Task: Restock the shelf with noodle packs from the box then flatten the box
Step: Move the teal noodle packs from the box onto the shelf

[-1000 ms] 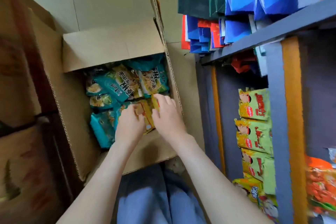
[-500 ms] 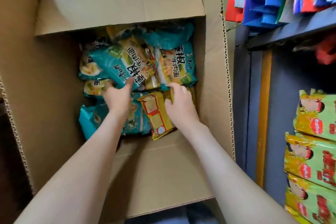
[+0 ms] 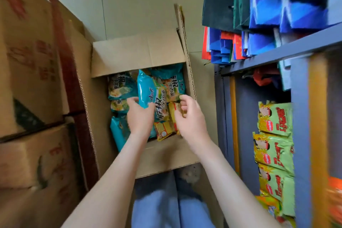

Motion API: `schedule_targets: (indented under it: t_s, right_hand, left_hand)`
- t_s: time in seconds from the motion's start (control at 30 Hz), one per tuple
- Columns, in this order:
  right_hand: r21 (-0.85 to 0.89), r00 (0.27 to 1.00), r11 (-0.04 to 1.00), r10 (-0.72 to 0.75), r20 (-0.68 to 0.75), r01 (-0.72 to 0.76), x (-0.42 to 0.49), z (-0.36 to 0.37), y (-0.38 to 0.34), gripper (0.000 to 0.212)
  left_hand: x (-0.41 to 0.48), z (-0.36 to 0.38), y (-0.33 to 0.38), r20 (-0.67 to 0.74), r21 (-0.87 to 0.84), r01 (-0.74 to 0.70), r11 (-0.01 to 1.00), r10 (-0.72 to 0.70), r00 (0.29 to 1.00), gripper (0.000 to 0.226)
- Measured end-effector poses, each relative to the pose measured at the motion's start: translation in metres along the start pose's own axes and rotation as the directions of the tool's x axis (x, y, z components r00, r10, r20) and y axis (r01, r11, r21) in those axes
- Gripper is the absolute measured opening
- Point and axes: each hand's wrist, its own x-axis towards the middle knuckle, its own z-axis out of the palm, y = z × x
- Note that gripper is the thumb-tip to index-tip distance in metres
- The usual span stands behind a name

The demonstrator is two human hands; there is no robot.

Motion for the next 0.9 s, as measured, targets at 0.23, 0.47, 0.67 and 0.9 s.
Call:
schedule_targets:
  t_s: [0.23,0.47,0.67,0.9]
  right_hand:
    - [-0.212,0.998,0.976,-0.039,0.045,0.047,-0.096,-0.094,-0.062,0.075]
    - [-0.573,0.993,0.812,-0.104,0.052,0.115,-0.180,-0.180,-0.095,0.106]
    - [-0.520,0.994,0.854,-0.050,-0.100,-0.009,-0.237,-0.225,-0.099,0.066]
    - [-0.402,0.930,0.892,0.054,-0.363,-0.209,-0.302,-0.264,-0.111,0.035]
  left_hand:
    - [-0.102,-0.063,0.081,0.408,0.386,-0.434,0.814,0.271,0.872,0.039]
    - [-0.213,-0.100,0.168,0.795,0.494,-0.868,-0.046,0.430,0.429,0.047]
    - [-0.291,-0.127,0.212,0.896,0.275,-0.943,-0.188,0.405,0.181,0.052]
    - [-0.335,-0.134,0.219,0.846,-0.009,-0.999,0.053,0.533,0.021,0.054]
